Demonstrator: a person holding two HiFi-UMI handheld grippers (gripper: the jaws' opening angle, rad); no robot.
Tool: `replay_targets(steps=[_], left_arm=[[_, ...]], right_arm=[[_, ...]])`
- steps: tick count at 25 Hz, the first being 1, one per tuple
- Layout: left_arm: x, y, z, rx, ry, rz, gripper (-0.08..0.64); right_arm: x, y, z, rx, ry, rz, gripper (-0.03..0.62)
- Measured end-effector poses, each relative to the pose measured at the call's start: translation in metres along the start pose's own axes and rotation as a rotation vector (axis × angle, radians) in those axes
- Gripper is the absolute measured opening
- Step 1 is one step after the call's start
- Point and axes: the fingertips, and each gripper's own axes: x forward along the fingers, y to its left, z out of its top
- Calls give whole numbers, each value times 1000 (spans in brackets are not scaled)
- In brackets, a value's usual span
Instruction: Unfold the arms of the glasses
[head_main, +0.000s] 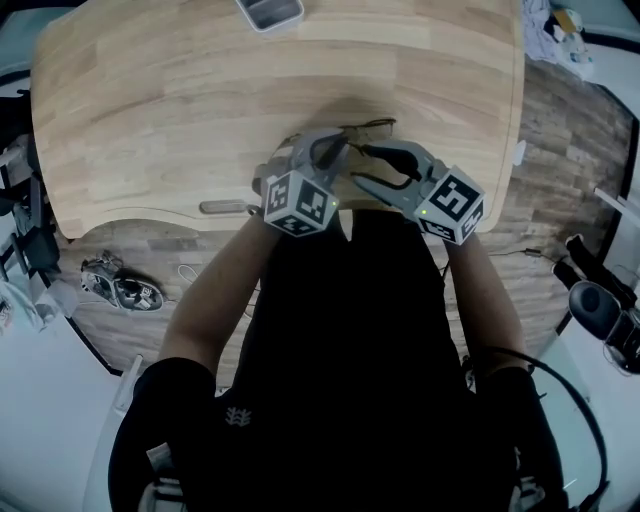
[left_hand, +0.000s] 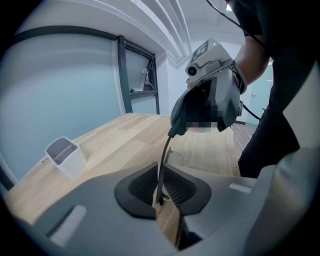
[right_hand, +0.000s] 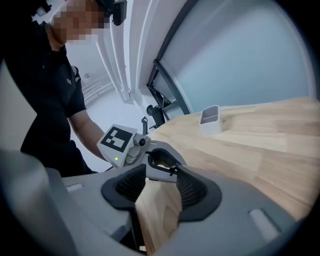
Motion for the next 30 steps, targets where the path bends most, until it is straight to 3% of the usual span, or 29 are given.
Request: replay_targets(steps=[11,21,30], left_arm=[[-51,-2,-21,-88,8,118,51],[-86,-7,-45,-188,27,220,51],[-89,-25,-56,-253,45,213,51]], right_arm=[[23,43,16,-36,36,117,186],[59,75,20,-138,85,246,186],[69,85,17,-194,129,302,186]])
